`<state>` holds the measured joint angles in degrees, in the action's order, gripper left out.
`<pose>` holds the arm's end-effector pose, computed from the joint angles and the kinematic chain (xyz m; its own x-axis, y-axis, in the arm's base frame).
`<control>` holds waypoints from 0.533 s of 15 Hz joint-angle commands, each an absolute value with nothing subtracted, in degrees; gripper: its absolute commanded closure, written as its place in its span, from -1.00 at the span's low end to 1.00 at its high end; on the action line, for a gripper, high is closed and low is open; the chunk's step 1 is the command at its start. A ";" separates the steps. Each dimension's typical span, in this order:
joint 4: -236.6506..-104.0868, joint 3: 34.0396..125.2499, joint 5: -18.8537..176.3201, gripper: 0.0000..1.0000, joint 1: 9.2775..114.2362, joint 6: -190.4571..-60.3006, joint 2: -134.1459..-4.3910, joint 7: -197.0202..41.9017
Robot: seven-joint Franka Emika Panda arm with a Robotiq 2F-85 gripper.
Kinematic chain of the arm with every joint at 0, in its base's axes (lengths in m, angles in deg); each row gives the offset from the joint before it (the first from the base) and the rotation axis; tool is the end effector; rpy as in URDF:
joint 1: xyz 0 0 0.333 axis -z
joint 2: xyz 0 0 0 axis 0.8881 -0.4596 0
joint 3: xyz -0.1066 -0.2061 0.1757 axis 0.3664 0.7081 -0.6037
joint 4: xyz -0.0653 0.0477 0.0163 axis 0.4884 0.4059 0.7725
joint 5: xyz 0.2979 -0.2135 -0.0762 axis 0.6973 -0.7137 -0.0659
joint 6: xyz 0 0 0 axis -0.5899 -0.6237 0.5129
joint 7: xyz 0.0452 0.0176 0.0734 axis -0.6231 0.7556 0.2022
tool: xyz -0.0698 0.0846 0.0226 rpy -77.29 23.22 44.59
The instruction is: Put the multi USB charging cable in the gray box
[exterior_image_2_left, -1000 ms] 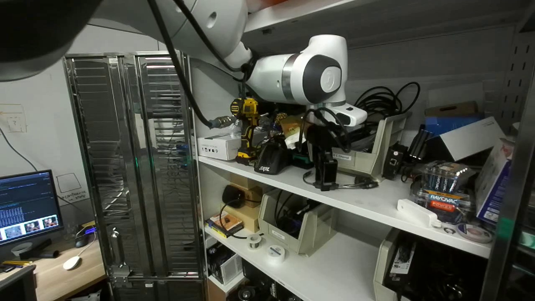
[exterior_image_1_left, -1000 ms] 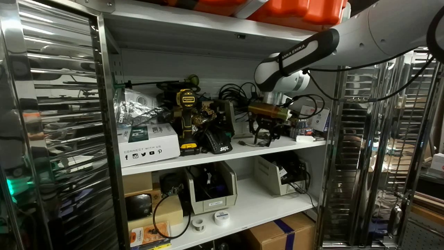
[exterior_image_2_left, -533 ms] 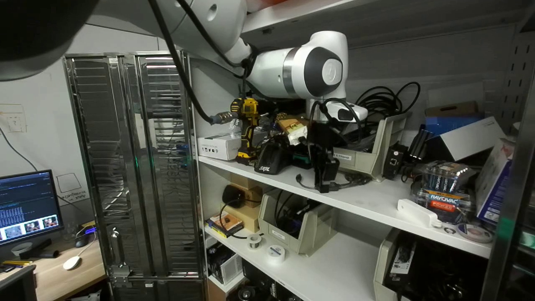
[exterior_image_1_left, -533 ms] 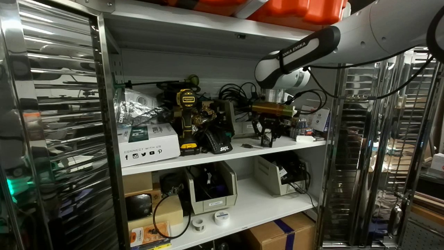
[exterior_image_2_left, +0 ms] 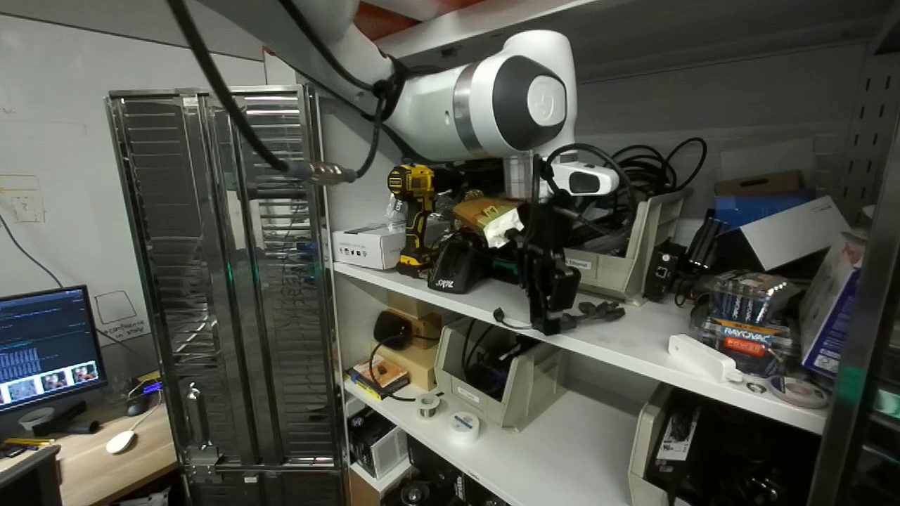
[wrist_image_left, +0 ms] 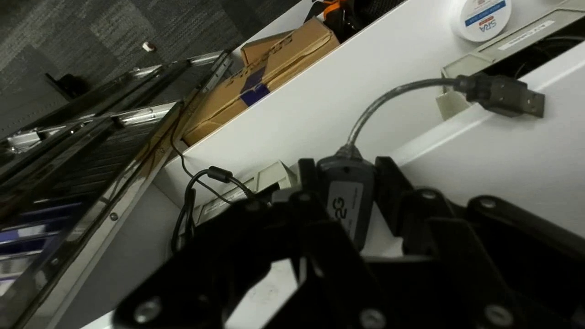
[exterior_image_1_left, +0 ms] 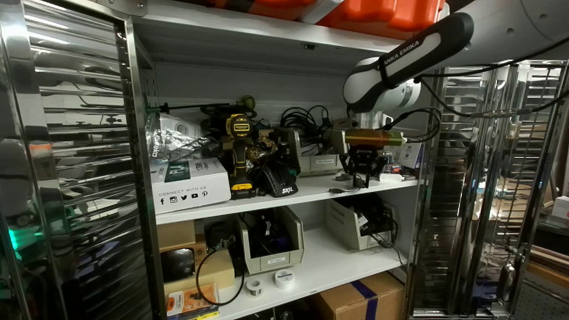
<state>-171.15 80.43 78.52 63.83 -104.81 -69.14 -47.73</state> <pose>0.6255 -0.0642 0.4408 0.7738 -0.6244 0.1065 -0.6293 -0.7770 0.0175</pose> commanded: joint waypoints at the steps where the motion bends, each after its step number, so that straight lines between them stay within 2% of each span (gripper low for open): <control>1: -185.18 80.61 74.45 0.76 62.84 -113.05 -57.38 -52.16; 8: -206.18 78.23 68.32 0.76 64.21 -133.99 -40.41 -55.25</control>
<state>-195.88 79.41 71.25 63.35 -125.12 -49.22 -54.55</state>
